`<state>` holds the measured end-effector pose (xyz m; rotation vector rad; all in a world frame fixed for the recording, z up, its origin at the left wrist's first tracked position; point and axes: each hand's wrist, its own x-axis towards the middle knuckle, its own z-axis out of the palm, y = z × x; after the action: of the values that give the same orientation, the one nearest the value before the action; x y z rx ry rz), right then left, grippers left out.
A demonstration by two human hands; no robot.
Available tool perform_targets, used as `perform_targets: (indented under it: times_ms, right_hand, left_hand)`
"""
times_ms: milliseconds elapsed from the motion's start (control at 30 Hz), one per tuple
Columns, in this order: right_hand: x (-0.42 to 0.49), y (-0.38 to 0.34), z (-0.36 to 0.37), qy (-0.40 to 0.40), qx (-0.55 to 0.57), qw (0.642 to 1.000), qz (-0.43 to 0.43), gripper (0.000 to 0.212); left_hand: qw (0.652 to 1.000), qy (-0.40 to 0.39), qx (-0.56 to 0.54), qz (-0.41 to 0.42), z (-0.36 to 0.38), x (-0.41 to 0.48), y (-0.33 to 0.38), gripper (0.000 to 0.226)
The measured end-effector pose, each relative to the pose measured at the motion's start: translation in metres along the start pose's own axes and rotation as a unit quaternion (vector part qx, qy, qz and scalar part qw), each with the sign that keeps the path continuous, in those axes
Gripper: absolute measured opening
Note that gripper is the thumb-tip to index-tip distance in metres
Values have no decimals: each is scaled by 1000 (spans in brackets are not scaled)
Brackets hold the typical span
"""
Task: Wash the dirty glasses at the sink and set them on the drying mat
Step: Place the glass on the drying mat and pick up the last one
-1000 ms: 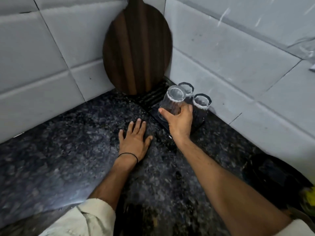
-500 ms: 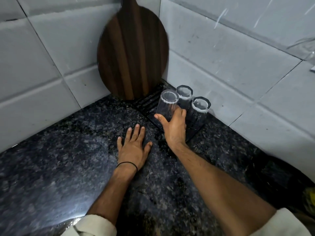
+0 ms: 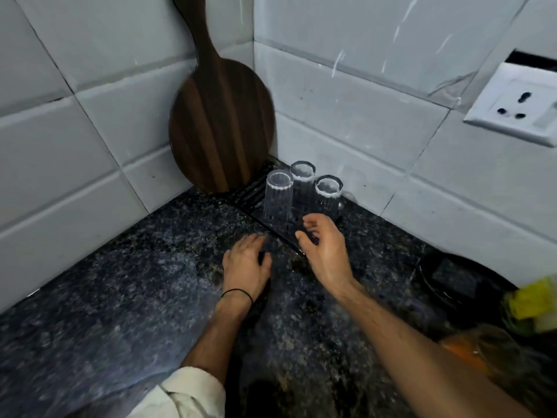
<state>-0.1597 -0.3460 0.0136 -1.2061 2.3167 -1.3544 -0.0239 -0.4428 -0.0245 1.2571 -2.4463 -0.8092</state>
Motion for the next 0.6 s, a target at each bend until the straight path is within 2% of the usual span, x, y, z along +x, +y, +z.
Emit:
perform_targets:
  times_ms: [100,233,333,400,500,600]
  right_hand:
    - [-29,0,-34,4,27,1000,-7,17]
    - [-77,0,-92,42,-13,999,-31,4]
    - [-111,6,-142,89,-102,990,-48,7]
    - [-131,12,-173,150,-194,967,-63,10]
    - [-161,23,-210,233,-278,932,1,16]
    - [-180,36,-226,191,-278,933,120,35]
  left_hand:
    - [994,12,-101,32,7,-19,32,33]
    - [983,-41,-170,54,27,-51,76,24]
    - [974,-85,-195,83,54,-73,105,20]
    - [969,-121,-193,99,70,-88,121,22]
    - [964,-160,-158,145,96,-105,140,31]
    - [961,-213,-32,176,120,-117,147,49]
